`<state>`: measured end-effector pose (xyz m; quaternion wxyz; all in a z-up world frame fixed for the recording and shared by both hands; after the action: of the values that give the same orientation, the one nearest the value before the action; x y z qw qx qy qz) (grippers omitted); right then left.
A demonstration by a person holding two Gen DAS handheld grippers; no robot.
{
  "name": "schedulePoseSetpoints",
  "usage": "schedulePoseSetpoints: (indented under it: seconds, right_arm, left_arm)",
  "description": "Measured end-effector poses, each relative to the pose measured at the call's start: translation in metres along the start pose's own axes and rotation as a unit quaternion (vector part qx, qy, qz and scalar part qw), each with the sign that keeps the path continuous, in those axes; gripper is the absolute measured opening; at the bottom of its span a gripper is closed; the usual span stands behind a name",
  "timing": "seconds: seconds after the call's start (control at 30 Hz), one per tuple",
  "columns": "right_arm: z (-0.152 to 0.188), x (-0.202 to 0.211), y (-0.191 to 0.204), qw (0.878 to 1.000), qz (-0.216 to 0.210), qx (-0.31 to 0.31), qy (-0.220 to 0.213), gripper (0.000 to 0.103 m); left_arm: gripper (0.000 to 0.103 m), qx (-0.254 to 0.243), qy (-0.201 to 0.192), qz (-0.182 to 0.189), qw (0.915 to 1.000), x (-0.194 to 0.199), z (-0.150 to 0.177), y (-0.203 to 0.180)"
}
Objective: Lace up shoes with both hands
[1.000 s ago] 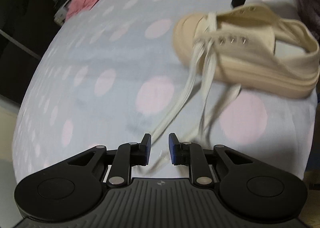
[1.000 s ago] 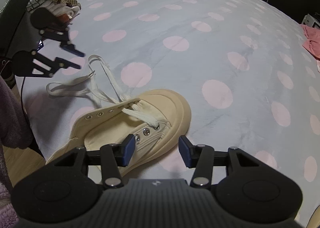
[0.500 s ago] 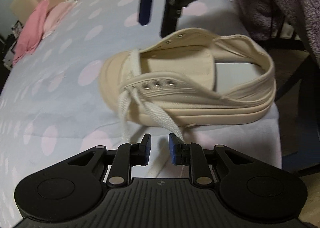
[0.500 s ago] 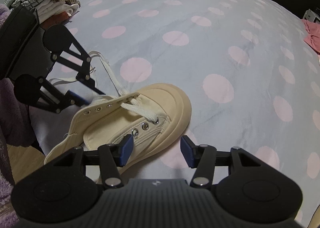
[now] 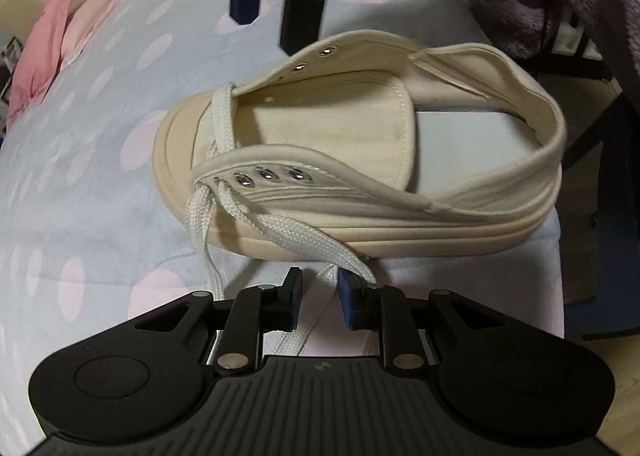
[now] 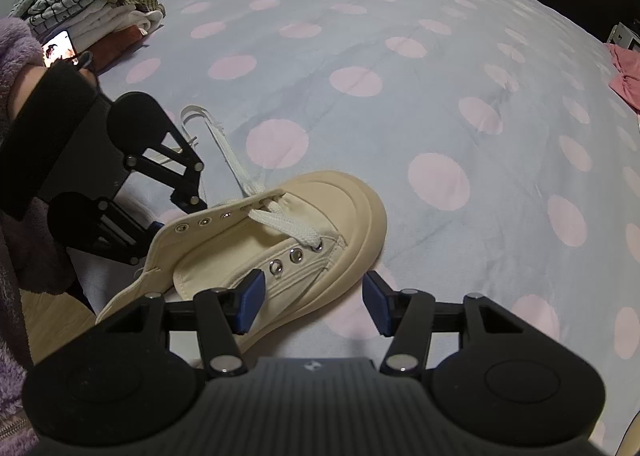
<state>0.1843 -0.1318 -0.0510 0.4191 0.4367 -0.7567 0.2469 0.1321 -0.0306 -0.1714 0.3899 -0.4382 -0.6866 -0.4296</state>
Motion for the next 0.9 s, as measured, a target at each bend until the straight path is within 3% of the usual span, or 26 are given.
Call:
schedulePoseSetpoints:
  seconds: [0.2,0.5,0.57,0.77,0.9]
  right_arm:
    - [-0.003,0.006,0.006,1.000,-0.007,0.007,-0.009,0.058]
    - [-0.013,0.010,0.020,0.999,-0.041,0.006,-0.022,0.054]
    - [-0.014,0.007,0.025,0.999,-0.047,0.011,-0.019,0.045]
    - [-0.015,0.002,0.028,0.999,-0.045,0.016,-0.013,0.032]
    - [-0.013,0.001,0.027,0.999,-0.048,0.014,-0.010,0.021]
  left_arm:
    - [0.002,0.062,0.005,-0.013,0.9980,0.003,0.001,0.011]
    - [0.002,0.152,-0.025,-0.074,0.9852,0.036,-0.003,0.035]
    - [0.002,0.165,-0.040,-0.082,0.9820,0.050,-0.007,0.042]
    - [0.002,0.187,-0.091,-0.091,0.9740,0.084,-0.038,0.040]
    - [0.002,0.172,-0.102,-0.089,0.9758,0.094,-0.053,0.038]
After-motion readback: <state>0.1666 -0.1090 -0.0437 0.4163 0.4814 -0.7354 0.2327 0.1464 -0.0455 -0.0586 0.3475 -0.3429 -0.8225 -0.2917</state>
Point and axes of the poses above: each gripper's, at about its wrist camera, not at the fingertips, and x roughly against the way its jaws point, y to its left, z to its underside, the point moved 8 cm from there along -x, roughly the way its jaws point, and after that the axes turned 3 degrees about x, right-handed, at the moved point
